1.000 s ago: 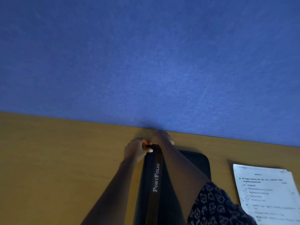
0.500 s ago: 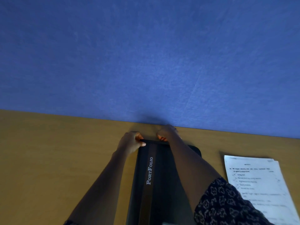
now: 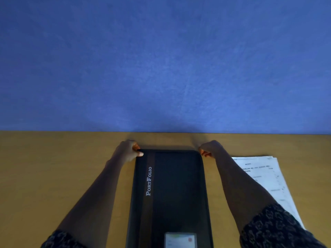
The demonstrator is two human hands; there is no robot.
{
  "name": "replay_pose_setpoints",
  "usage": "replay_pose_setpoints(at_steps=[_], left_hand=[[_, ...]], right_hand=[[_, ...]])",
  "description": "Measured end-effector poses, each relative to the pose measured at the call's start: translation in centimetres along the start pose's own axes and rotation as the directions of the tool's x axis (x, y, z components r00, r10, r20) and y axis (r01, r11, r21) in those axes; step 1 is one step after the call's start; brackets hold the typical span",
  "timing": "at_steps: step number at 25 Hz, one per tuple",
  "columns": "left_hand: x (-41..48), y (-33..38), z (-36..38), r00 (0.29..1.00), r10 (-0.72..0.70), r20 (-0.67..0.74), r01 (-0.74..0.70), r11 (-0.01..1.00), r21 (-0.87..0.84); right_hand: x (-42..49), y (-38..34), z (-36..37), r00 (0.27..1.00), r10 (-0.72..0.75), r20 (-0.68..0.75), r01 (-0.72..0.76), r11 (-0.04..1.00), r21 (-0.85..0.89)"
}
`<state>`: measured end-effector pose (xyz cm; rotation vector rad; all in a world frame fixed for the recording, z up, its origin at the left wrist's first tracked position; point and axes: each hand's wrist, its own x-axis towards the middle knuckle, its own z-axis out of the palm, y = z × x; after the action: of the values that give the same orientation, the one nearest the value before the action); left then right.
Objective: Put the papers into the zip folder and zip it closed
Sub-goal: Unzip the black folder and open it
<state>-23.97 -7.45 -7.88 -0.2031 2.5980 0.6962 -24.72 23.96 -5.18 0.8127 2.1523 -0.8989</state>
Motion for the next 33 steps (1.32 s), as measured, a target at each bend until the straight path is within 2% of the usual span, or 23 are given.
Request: replay_pose_setpoints(at_steps=[1, 5, 8, 10, 12, 14, 18, 22, 29, 33], left_hand=[[0.3, 0.2, -0.2, 0.999, -0.017, 0.029, 0.016, 0.998, 0.060], [1.4, 3.1, -0.7, 0.991, -0.041, 0.126, 0.004, 0.961, 0.278], [1.1, 7.3, 0.8, 0.980, 0.135, 0.146, -0.159, 0.974, 0.164], [0.4, 10.7, 3.0, 0.955, 0.245, 0.167, -0.262, 0.961, 0.088], [-0.3, 13.5, 5.3, 0.935, 0.312, 0.169, -0.327, 0.942, 0.071], [-0.9, 15.2, 7.2, 0.924, 0.346, 0.164, -0.361, 0.930, 0.071], [-1.4, 16.6, 9.3, 0.936, 0.328, 0.124, -0.341, 0.935, 0.102], [-0.9, 17.0, 9.7, 0.950, 0.304, 0.071, -0.310, 0.947, 0.084], [-0.4, 17.5, 9.5, 0.948, 0.303, 0.102, -0.313, 0.942, 0.116], [-0.5, 17.5, 9.4, 0.944, 0.316, 0.091, -0.326, 0.935, 0.139]], right_hand=[[-0.1, 0.6, 0.0, 0.999, -0.024, -0.023, 0.025, 0.998, 0.054], [0.6, 3.4, -0.6, 0.989, -0.053, -0.141, 0.052, 0.999, -0.006], [0.3, 4.3, -0.9, 0.961, -0.246, -0.130, 0.229, 0.965, -0.128], [0.1, 5.6, -0.6, 0.934, -0.343, -0.101, 0.333, 0.938, -0.099], [0.2, 6.7, -0.1, 0.901, -0.415, -0.128, 0.407, 0.909, -0.085], [0.4, 7.5, 0.7, 0.869, -0.465, -0.170, 0.445, 0.884, -0.142], [0.8, 8.7, 1.7, 0.775, -0.566, -0.282, 0.505, 0.822, -0.262], [0.5, 9.9, 2.5, 0.640, -0.687, -0.343, 0.594, 0.727, -0.346], [-1.1, 14.0, 4.8, 0.562, -0.716, -0.415, 0.670, 0.688, -0.279], [-2.7, 16.0, 6.3, 0.547, -0.716, -0.435, 0.682, 0.682, -0.265]])
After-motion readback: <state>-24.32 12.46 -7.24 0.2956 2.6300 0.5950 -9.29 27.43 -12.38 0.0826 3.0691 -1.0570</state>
